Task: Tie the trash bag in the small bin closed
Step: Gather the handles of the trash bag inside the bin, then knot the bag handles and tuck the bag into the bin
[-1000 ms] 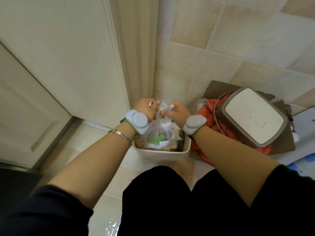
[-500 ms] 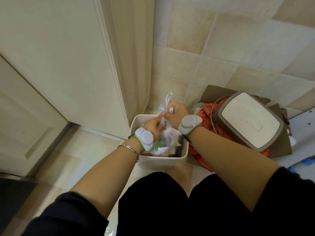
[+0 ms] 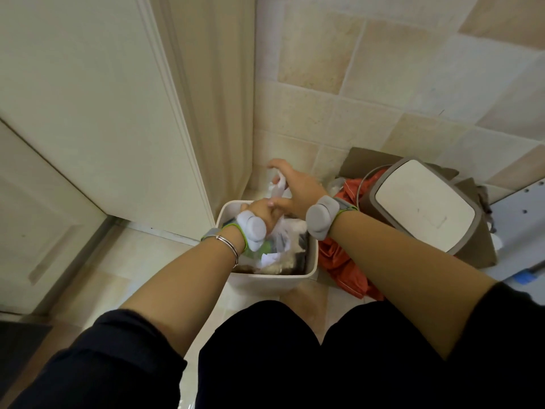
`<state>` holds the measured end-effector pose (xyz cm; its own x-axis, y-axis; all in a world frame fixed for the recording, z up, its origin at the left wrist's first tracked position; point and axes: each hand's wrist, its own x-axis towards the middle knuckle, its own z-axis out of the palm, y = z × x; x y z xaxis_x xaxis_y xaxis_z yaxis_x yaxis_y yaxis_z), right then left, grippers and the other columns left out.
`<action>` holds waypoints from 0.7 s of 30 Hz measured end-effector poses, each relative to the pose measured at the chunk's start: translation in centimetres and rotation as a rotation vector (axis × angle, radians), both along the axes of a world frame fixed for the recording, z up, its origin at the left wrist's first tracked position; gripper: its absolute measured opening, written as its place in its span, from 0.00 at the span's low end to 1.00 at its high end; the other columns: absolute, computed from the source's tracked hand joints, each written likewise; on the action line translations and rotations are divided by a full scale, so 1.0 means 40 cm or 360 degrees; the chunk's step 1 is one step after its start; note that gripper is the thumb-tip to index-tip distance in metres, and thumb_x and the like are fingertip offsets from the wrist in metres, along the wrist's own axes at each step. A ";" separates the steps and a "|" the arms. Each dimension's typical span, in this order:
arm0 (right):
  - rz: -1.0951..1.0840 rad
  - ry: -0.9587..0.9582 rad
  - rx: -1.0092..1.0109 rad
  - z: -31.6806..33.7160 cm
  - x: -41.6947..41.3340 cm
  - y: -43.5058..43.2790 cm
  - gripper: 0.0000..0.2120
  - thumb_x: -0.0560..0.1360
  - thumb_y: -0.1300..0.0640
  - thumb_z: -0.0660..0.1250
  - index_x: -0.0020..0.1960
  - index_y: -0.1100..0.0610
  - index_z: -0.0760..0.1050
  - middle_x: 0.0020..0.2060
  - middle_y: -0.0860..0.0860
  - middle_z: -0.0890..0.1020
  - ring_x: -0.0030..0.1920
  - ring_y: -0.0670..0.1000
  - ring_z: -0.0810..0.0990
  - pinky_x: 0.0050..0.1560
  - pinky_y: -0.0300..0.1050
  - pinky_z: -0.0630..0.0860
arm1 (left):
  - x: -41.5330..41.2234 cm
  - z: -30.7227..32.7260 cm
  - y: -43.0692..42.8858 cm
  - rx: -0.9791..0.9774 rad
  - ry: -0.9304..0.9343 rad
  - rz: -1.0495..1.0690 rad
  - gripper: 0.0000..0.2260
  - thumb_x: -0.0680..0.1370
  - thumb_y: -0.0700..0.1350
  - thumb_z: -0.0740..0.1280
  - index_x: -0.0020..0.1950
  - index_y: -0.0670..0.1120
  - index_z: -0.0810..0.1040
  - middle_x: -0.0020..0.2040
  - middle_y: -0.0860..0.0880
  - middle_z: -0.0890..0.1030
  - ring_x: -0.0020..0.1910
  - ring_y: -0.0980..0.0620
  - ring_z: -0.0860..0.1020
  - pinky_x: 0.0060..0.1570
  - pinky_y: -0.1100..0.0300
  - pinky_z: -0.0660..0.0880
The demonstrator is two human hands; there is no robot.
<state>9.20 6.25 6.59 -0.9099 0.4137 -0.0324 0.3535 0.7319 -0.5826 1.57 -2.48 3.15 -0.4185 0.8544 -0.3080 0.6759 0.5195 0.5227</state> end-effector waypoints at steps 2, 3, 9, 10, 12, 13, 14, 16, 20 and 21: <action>-0.0082 -0.0201 -0.0006 -0.014 0.007 0.018 0.41 0.69 0.54 0.71 0.73 0.55 0.50 0.49 0.60 0.79 0.48 0.59 0.78 0.49 0.49 0.74 | -0.020 -0.001 -0.004 0.0097 -0.0302 0.0028 0.12 0.81 0.44 0.56 0.44 0.43 0.76 0.34 0.49 0.76 0.37 0.53 0.75 0.37 0.69 0.67; -0.0127 -0.0338 0.0042 -0.018 0.009 0.024 0.41 0.70 0.52 0.70 0.73 0.55 0.48 0.50 0.62 0.79 0.49 0.60 0.78 0.50 0.50 0.74 | -0.029 -0.003 -0.004 0.0134 -0.0492 0.0072 0.13 0.81 0.44 0.56 0.40 0.43 0.75 0.28 0.53 0.75 0.30 0.59 0.74 0.33 0.73 0.67; 0.0030 -0.0802 0.0063 -0.027 0.014 0.014 0.14 0.77 0.57 0.58 0.46 0.66 0.76 0.51 0.64 0.81 0.50 0.61 0.78 0.49 0.50 0.72 | -0.078 -0.032 0.031 0.0068 -0.0952 0.0461 0.12 0.78 0.45 0.63 0.36 0.45 0.79 0.21 0.54 0.80 0.23 0.59 0.75 0.29 0.68 0.69; 0.0080 -0.0781 0.0045 -0.032 0.017 0.006 0.14 0.77 0.58 0.58 0.47 0.67 0.77 0.52 0.64 0.81 0.52 0.61 0.78 0.52 0.50 0.72 | -0.081 -0.033 0.034 -0.0008 -0.0878 0.0478 0.10 0.77 0.46 0.66 0.37 0.44 0.79 0.26 0.50 0.79 0.25 0.55 0.73 0.26 0.66 0.67; 0.0181 -0.0756 -0.0002 -0.040 0.031 -0.013 0.13 0.77 0.59 0.60 0.49 0.68 0.77 0.50 0.61 0.80 0.52 0.58 0.77 0.52 0.47 0.69 | -0.090 -0.043 0.034 -0.0103 -0.0722 0.0430 0.10 0.73 0.44 0.71 0.32 0.43 0.77 0.35 0.43 0.76 0.30 0.49 0.70 0.30 0.62 0.67; 0.0223 -0.0720 -0.0055 -0.046 0.038 -0.021 0.12 0.76 0.60 0.61 0.47 0.68 0.78 0.47 0.59 0.78 0.48 0.56 0.76 0.49 0.44 0.67 | -0.090 -0.042 0.031 -0.0115 -0.0667 0.0370 0.11 0.71 0.43 0.72 0.30 0.44 0.76 0.35 0.43 0.76 0.31 0.48 0.72 0.33 0.61 0.69; 0.0221 -0.0653 -0.0112 -0.056 0.044 -0.024 0.10 0.75 0.62 0.62 0.45 0.67 0.79 0.44 0.56 0.76 0.45 0.54 0.74 0.46 0.41 0.65 | -0.088 -0.038 0.025 -0.0118 -0.0600 0.0296 0.11 0.70 0.41 0.72 0.30 0.44 0.76 0.30 0.46 0.77 0.30 0.50 0.73 0.34 0.63 0.70; 0.0067 -0.0512 -0.0170 -0.080 0.053 -0.014 0.07 0.74 0.63 0.62 0.42 0.64 0.78 0.43 0.59 0.77 0.44 0.55 0.75 0.47 0.44 0.68 | -0.083 -0.028 0.010 -0.0075 -0.0531 0.0144 0.03 0.70 0.36 0.72 0.38 0.42 0.81 0.20 0.56 0.76 0.23 0.62 0.74 0.29 0.72 0.70; -0.0290 -0.0167 -0.0340 -0.129 0.050 0.007 0.12 0.73 0.68 0.61 0.55 0.67 0.77 0.54 0.64 0.81 0.56 0.59 0.78 0.54 0.42 0.70 | -0.078 -0.017 -0.006 0.0005 -0.0271 -0.0150 0.04 0.68 0.34 0.70 0.35 0.42 0.82 0.31 0.49 0.76 0.33 0.53 0.72 0.33 0.66 0.67; -0.0303 -0.0063 -0.0408 -0.136 0.045 0.000 0.13 0.73 0.71 0.60 0.55 0.68 0.76 0.54 0.64 0.81 0.55 0.59 0.79 0.56 0.44 0.71 | -0.078 -0.015 -0.006 0.0005 -0.0151 -0.0221 0.04 0.68 0.36 0.70 0.36 0.43 0.82 0.33 0.48 0.76 0.34 0.52 0.72 0.32 0.65 0.66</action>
